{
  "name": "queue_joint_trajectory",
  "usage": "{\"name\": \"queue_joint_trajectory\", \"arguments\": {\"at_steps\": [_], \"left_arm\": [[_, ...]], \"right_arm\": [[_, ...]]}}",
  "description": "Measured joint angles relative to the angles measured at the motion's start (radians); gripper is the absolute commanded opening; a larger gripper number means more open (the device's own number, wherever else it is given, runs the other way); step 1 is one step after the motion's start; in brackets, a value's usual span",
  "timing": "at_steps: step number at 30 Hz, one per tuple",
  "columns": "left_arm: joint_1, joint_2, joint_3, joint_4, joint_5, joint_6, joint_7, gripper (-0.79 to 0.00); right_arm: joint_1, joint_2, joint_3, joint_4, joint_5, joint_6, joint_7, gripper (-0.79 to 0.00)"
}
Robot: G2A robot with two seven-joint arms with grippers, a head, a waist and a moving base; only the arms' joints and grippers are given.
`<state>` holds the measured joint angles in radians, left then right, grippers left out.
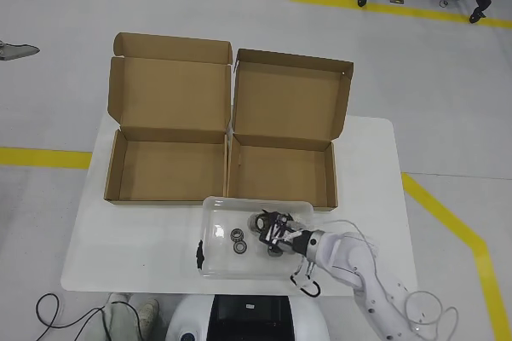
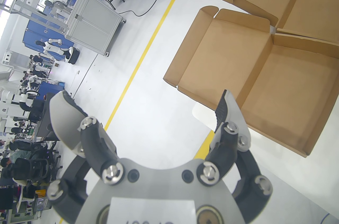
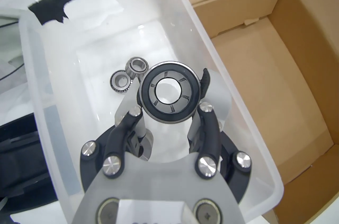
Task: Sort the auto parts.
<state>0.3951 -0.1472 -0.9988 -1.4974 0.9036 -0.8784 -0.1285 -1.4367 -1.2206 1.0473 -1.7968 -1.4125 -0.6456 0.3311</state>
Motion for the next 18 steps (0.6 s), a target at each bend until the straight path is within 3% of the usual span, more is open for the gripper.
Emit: {"name": "queue_joint_trajectory", "arguments": {"at_steps": [5, 18], "left_arm": [[0.0, 0.0, 0.0, 0.0, 0.0, 0.0, 0.0, 0.0], [0.0, 0.0, 0.0, 0.0, 0.0, 0.0, 0.0, 0.0]], "right_arm": [[-0.003, 0.005, 0.018, 0.008, 0.016, -0.027, -0.15, -0.785], [-0.006, 0.018, 0.086, 0.049, 0.049, -0.098, -0.688, -0.785]]}}
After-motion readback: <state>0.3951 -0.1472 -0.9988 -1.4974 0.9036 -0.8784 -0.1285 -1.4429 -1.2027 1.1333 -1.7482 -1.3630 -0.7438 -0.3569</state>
